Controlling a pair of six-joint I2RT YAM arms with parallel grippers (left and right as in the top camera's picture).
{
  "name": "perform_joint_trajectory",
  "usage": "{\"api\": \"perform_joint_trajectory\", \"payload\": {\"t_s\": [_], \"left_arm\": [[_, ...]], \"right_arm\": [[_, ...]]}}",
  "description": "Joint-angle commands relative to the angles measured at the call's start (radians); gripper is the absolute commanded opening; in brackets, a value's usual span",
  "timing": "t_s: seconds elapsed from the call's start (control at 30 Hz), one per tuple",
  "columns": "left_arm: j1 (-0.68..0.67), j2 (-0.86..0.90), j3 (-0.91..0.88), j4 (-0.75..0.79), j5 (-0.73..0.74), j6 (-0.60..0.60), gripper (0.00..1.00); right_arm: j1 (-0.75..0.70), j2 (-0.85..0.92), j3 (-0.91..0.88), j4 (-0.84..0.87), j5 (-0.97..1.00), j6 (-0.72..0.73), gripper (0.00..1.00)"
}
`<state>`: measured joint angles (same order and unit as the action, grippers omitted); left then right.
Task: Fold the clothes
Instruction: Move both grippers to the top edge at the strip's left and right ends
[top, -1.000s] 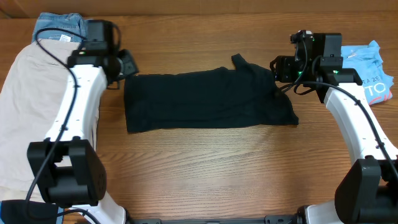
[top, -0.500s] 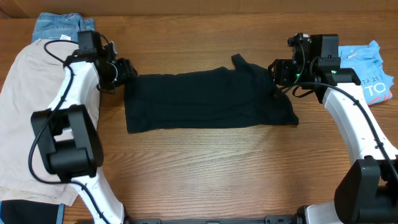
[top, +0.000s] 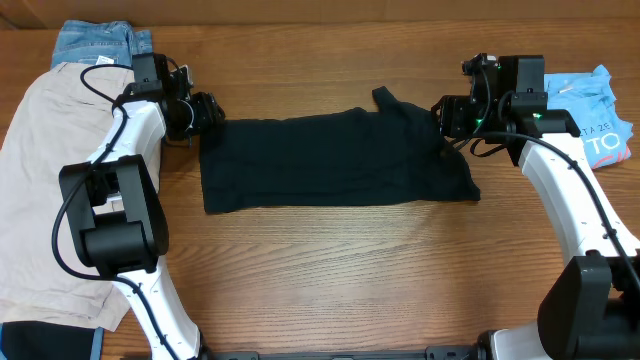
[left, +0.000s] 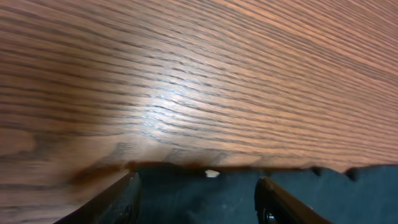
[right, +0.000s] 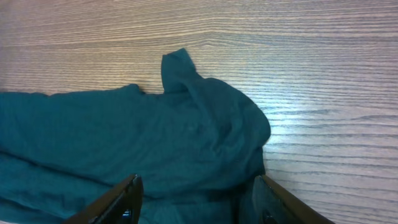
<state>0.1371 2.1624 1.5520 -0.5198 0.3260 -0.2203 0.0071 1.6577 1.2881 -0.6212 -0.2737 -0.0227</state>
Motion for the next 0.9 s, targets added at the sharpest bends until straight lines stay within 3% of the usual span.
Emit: {"api": "perform_joint_trajectory", "payload": {"t_s": [0.0, 0.7, 0.87], "left_arm": [[-0.006, 0.009, 0.019, 0.004, -0.058, -0.019, 0.62], [-0.006, 0.058, 0.019, 0.050, -0.089, -0.035, 0.59], [-0.006, 0.086, 0.019, 0.045, -0.090, -0.034, 0.51]], "right_arm": [[0.004, -0.018, 0.015, 0.002, -0.008, -0.004, 0.61], [0.004, -0.018, 0.015, 0.002, -0.008, -0.004, 0.61], [0.004, -0.018, 0.015, 0.002, -0.008, -0.004, 0.61]]}}
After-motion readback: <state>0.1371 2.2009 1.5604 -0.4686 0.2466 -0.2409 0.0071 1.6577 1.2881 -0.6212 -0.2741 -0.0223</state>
